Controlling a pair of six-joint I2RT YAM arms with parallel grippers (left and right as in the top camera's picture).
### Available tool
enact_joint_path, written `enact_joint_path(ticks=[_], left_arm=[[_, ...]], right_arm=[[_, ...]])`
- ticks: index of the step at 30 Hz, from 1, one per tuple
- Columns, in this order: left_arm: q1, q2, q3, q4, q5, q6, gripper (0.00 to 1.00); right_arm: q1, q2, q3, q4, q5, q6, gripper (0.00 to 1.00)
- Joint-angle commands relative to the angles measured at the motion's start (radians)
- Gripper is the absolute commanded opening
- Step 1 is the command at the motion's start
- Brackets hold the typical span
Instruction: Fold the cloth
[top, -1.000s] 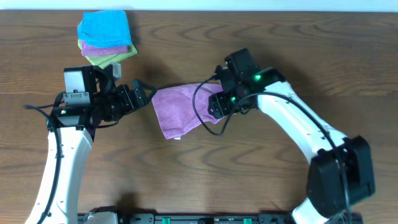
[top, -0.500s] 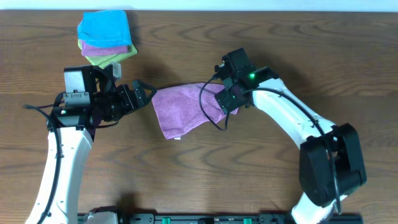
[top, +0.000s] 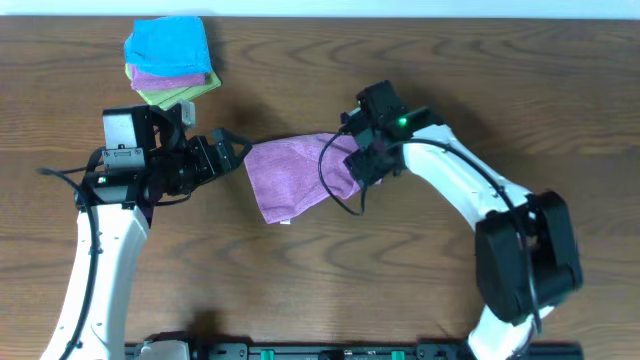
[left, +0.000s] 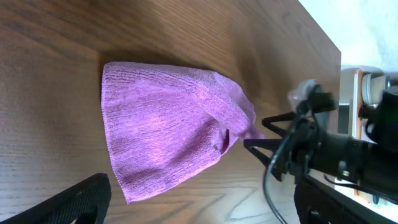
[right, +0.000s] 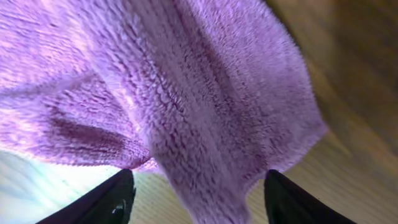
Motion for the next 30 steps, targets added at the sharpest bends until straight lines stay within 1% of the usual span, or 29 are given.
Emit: enact_joint_path(ticks=[1, 2, 5, 7, 8, 12, 15, 17, 18, 19, 21, 22, 23, 26, 30], left_arm=[[0.005, 0.001, 0.024, 0.003, 0.000, 0.019, 0.95], [0.005, 0.001, 0.024, 0.003, 0.000, 0.019, 0.95], [0.005, 0.001, 0.024, 0.003, 0.000, 0.019, 0.95], [0.005, 0.001, 0.024, 0.003, 0.000, 0.019, 0.95], [0.005, 0.001, 0.024, 0.003, 0.000, 0.019, 0.95], [0.005, 0.001, 0.024, 0.003, -0.001, 0.021, 0.95], [0.005, 0.001, 0.024, 0.003, -0.005, 0.026, 0.95], [0.005, 0.001, 0.024, 0.004, -0.005, 0.026, 0.95], [0.005, 0.001, 0.024, 0.003, -0.005, 0.026, 0.95], [0.005, 0.001, 0.024, 0.003, -0.005, 0.026, 0.95], [0.005, 0.001, 0.024, 0.003, -0.005, 0.026, 0.95], [0.005, 0.001, 0.024, 0.004, -0.005, 0.026, 0.95], [0.005, 0.001, 0.024, 0.004, -0.005, 0.026, 0.95], [0.005, 0.001, 0.024, 0.004, -0.016, 0.026, 0.95], [0.005, 0.001, 0.024, 0.004, -0.031, 0.026, 0.95]], right_arm=[[-0.006, 0.042, 0.006, 0.008, -0.016, -0.013, 0.57], [-0.007, 0.050, 0.006, 0.018, -0.016, -0.013, 0.49], [-0.007, 0.057, 0.006, 0.088, 0.023, -0.013, 0.14], [-0.007, 0.056, 0.007, 0.141, 0.080, -0.012, 0.05], [-0.007, 0.056, 0.007, 0.165, 0.112, -0.012, 0.01], [-0.007, 0.057, 0.007, 0.285, 0.265, -0.014, 0.01], [-0.008, 0.057, 0.007, 0.388, 0.323, -0.063, 0.02], [-0.010, 0.060, 0.007, 0.455, 0.341, -0.098, 0.05], [-0.012, 0.063, 0.007, 0.483, 0.352, -0.105, 0.11], [-0.013, 0.065, 0.007, 0.506, 0.368, -0.106, 0.23], [-0.014, 0.066, 0.007, 0.530, 0.399, -0.103, 0.57], [-0.014, 0.066, 0.007, 0.533, 0.417, -0.095, 0.70], [-0.014, 0.065, 0.007, 0.530, 0.436, -0.085, 0.77], [-0.006, 0.060, 0.009, 0.475, 0.474, -0.051, 0.82], [0.022, 0.042, 0.013, 0.278, 0.443, 0.031, 0.84]])
